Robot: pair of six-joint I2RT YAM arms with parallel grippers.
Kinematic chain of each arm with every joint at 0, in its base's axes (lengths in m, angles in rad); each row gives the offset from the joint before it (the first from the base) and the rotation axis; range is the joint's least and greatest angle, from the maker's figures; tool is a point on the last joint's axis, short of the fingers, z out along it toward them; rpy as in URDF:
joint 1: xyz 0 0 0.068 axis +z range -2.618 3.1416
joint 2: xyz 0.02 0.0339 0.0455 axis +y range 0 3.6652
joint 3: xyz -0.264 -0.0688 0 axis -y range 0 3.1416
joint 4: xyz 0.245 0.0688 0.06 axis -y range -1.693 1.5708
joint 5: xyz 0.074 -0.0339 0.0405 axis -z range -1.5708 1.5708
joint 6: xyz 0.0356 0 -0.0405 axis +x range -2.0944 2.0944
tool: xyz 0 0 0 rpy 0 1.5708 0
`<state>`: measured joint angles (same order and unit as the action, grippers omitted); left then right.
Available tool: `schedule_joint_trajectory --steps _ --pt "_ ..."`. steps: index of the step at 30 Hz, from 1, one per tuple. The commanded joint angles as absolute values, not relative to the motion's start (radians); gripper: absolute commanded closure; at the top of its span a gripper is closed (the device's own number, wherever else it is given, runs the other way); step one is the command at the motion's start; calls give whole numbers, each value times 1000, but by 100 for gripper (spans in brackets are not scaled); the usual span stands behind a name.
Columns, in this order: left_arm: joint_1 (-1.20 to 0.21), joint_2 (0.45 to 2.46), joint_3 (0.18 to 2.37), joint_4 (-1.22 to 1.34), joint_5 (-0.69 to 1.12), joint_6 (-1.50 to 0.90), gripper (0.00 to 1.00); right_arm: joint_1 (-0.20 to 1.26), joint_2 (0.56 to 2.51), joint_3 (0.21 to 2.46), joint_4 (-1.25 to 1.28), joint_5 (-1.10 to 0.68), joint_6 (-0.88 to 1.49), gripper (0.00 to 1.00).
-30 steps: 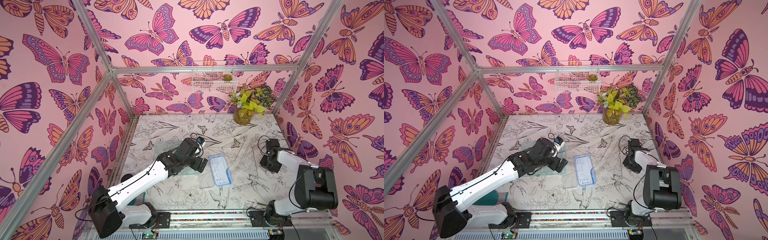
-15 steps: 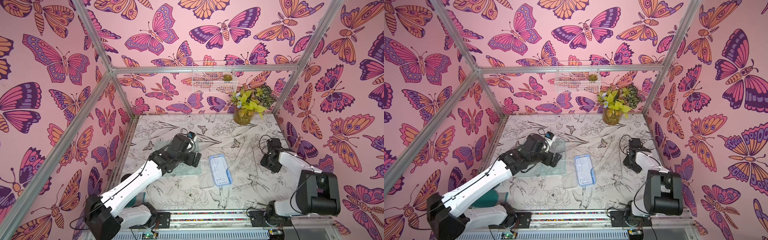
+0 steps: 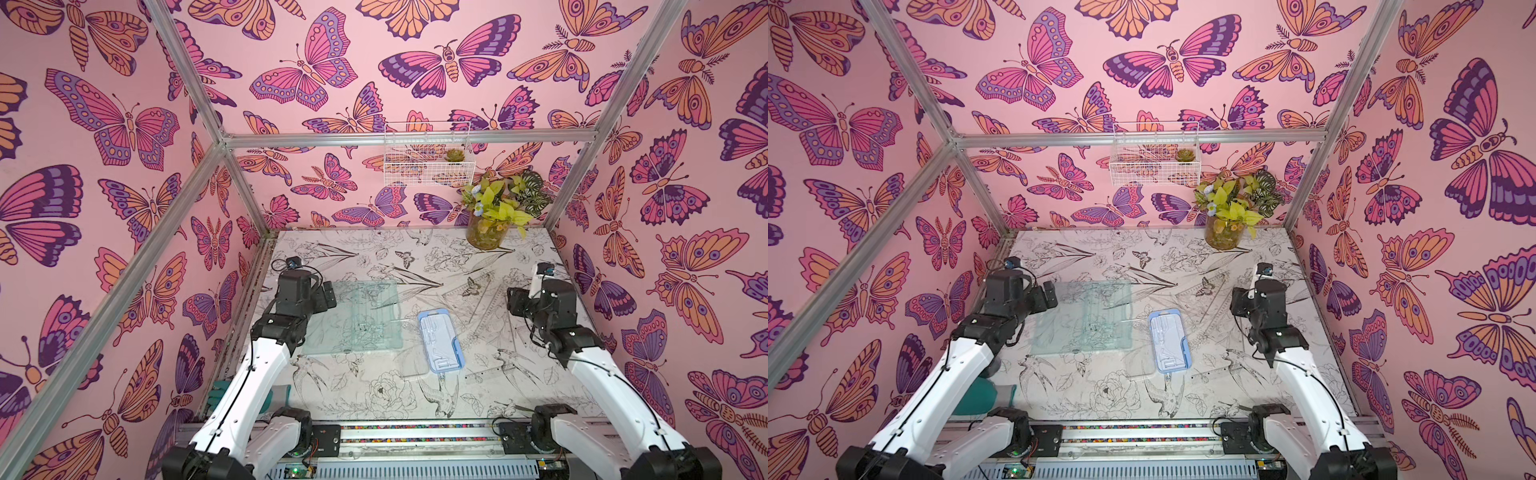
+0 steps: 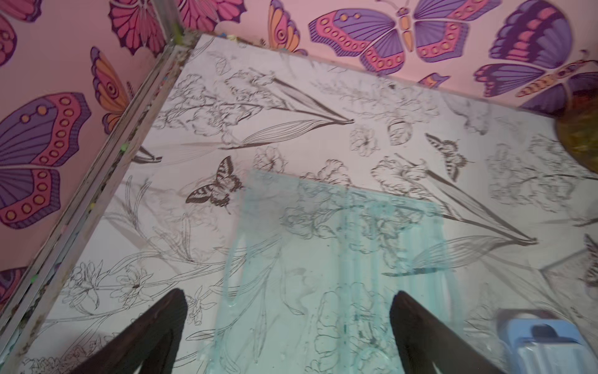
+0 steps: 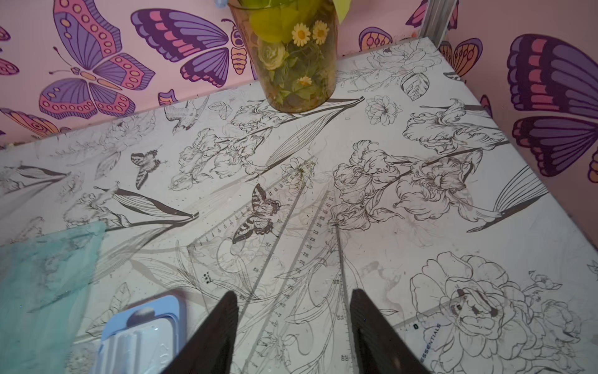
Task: Open the ruler set and take out the ruler
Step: Reset both arms
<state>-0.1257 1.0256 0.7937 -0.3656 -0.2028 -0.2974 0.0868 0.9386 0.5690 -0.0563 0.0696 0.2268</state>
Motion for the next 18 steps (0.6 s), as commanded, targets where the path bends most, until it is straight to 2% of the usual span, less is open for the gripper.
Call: schedule_joint_trajectory --steps 1,6,7,9,12,18 --pt "-67 1038 668 -127 -196 -273 0 92 959 480 234 170 54 41" --pt "-44 1148 533 161 -168 -199 0 93 1128 379 467 200 8 45" --pt "-16 1171 570 108 -122 -212 0 97 1179 360 536 208 -10 46" --pt "-4 1222 573 185 -104 -171 0 104 1287 340 695 221 -28 47" --pt "-1 1312 517 381 -133 -136 0 116 1343 352 783 201 -40 47" --pt "3 1456 511 539 -47 -9 0 103 1522 299 1040 219 -13 44"
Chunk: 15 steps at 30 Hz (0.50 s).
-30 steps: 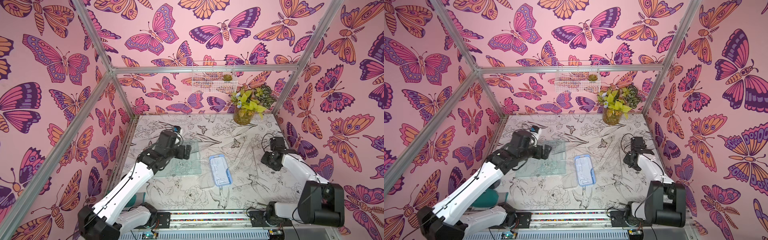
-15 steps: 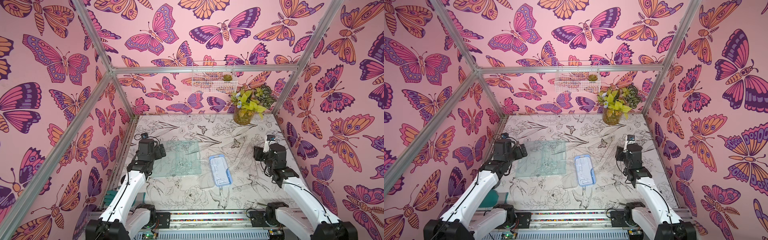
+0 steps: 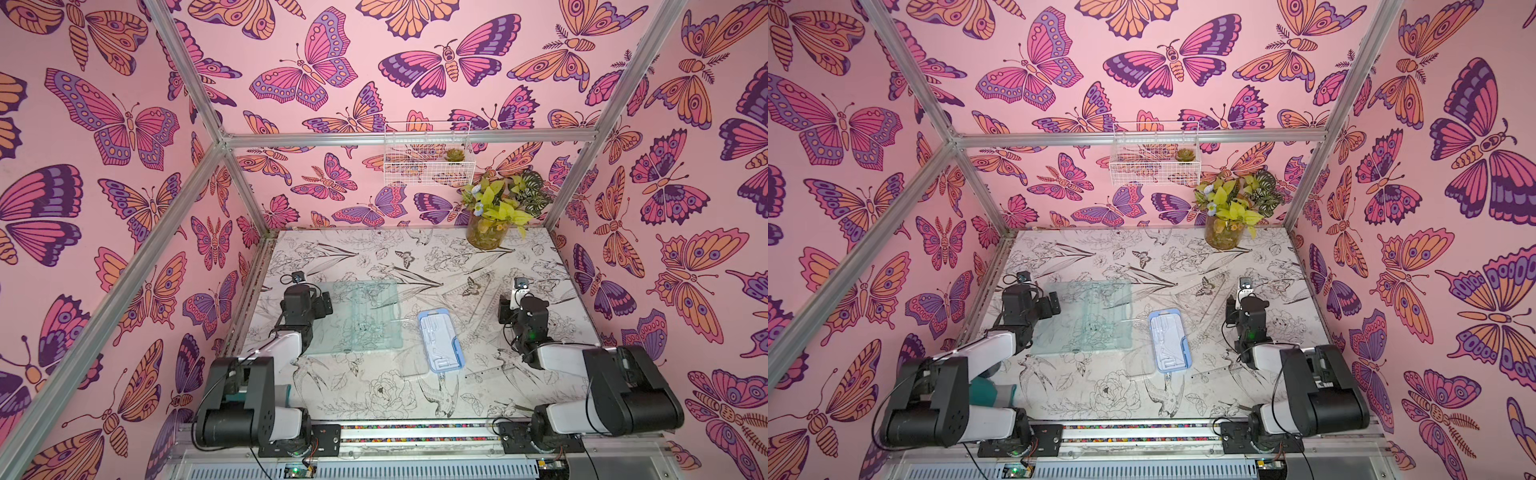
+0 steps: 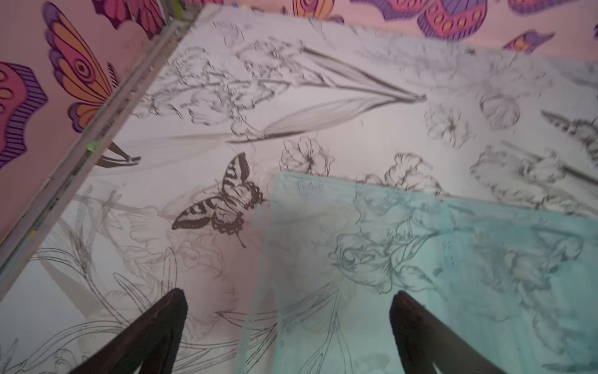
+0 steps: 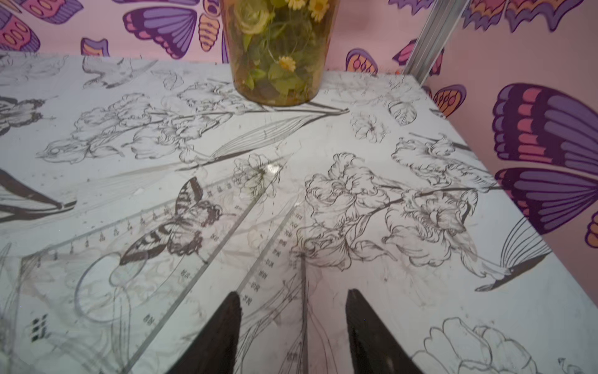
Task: Open the ruler set and take out the ruler
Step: Reset both arms
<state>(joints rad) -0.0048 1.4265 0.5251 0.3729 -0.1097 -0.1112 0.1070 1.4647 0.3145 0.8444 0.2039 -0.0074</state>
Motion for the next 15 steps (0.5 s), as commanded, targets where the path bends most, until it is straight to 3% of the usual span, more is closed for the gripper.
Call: schedule_joint_trajectory --steps 1,3,6,10,12,13,15 --pt "3 1470 505 572 -45 6 0 99 1537 312 1039 199 -18 44" --pt "16 1523 454 744 -12 13 0 62 1527 357 938 155 14 44" --pt "25 1514 439 742 15 7 0 5 1509 410 792 70 57 41" --pt "32 1550 377 895 40 13 0 -2 1520 403 827 55 61 35" --pt "32 1542 381 872 38 11 0 -1 1513 409 805 52 57 26" --pt "32 1543 379 878 38 12 0 -2 1513 408 805 53 58 0" --pt "30 1545 377 888 35 17 0 -1 1512 407 808 53 58 1"
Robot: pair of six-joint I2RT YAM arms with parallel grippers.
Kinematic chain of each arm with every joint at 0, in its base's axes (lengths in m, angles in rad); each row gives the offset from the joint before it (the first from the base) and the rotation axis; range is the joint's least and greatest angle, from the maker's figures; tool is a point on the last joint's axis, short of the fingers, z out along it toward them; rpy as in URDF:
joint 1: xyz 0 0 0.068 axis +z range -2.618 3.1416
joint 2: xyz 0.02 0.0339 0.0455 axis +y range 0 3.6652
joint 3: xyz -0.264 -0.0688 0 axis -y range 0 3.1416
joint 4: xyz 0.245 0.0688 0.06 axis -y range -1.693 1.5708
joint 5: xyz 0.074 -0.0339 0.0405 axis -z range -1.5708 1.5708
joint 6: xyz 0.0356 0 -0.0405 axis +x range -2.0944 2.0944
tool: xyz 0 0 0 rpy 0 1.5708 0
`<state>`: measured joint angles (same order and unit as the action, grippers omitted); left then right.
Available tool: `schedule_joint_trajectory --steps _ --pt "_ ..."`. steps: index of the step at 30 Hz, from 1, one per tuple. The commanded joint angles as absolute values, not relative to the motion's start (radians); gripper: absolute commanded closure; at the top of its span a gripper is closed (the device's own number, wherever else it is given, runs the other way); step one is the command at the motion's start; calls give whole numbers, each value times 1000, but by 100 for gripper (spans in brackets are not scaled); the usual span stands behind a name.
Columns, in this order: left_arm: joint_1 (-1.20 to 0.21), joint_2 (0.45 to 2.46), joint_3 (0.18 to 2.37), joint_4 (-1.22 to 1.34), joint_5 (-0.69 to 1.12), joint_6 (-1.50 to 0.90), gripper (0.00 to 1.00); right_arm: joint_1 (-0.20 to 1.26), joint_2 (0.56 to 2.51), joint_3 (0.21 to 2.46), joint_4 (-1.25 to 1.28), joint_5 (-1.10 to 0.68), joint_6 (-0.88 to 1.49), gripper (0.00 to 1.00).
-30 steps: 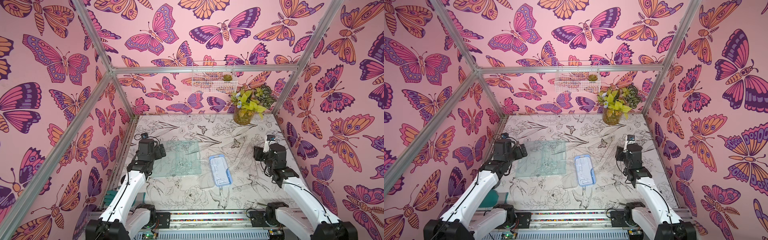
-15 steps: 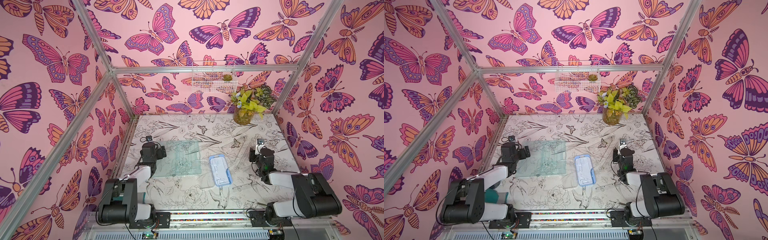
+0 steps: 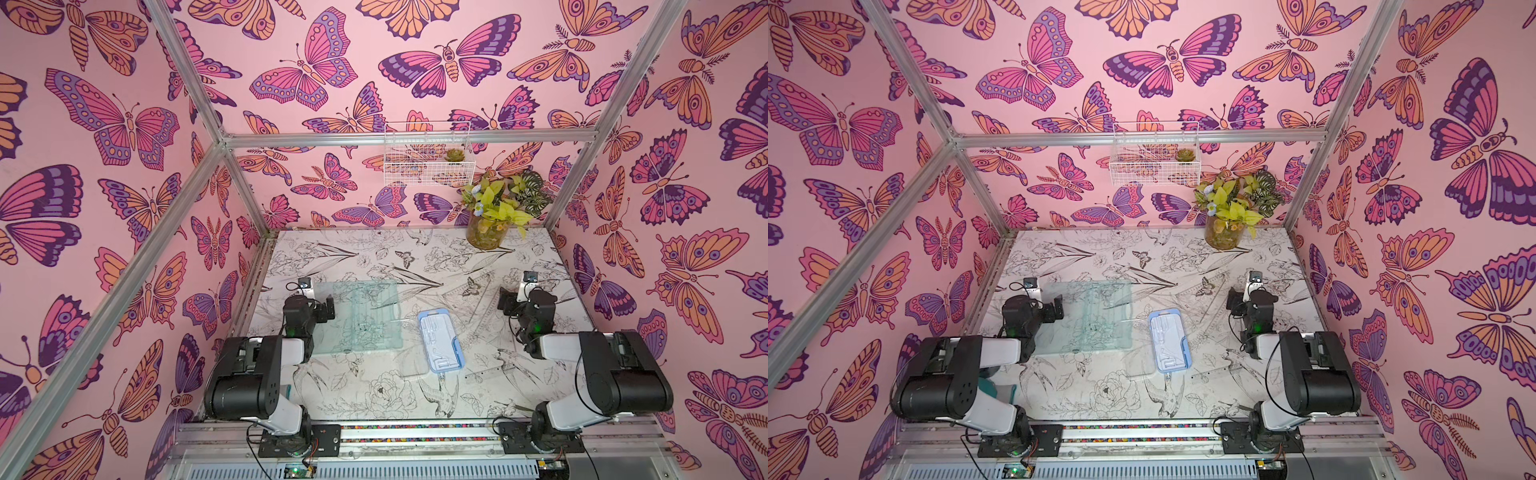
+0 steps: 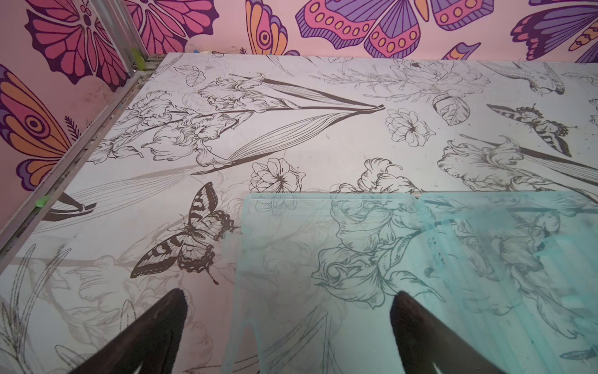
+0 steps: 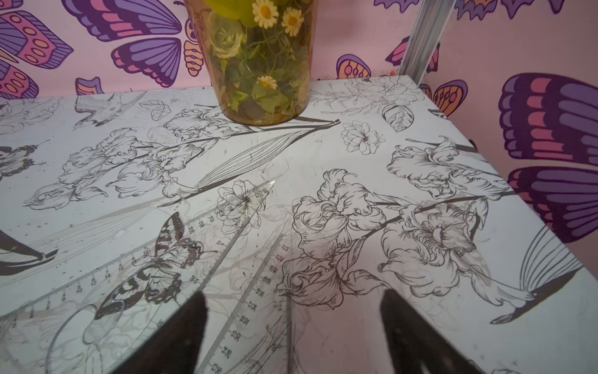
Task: Open the ruler set and take out the ruler
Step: Reset both arms
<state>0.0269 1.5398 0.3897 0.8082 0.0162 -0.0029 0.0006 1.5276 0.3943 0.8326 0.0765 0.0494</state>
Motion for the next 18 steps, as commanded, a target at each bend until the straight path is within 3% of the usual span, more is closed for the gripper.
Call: schedule_joint_trajectory --steps 1,18 --pt "27 1543 379 880 28 17 0 -2 1511 406 807 53 58 1" --pt "8 1548 371 903 -6 25 0 0 1516 420 784 48 51 1"
